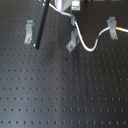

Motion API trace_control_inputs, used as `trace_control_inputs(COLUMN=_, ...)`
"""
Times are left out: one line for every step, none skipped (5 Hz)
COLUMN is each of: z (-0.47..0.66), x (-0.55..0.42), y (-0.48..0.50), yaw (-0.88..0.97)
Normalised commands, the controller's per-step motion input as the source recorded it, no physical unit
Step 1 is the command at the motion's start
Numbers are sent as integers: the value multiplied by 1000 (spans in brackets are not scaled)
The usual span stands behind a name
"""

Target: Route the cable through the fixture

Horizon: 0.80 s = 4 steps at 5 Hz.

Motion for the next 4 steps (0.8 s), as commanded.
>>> trace_control_inputs(z=72, x=-259, y=10, yaw=311)
trace_control_inputs(z=28, x=1, y=0, yaw=0)
trace_control_inputs(z=403, x=-299, y=-215, yaw=54)
trace_control_inputs(z=23, x=-116, y=-64, yaw=100)
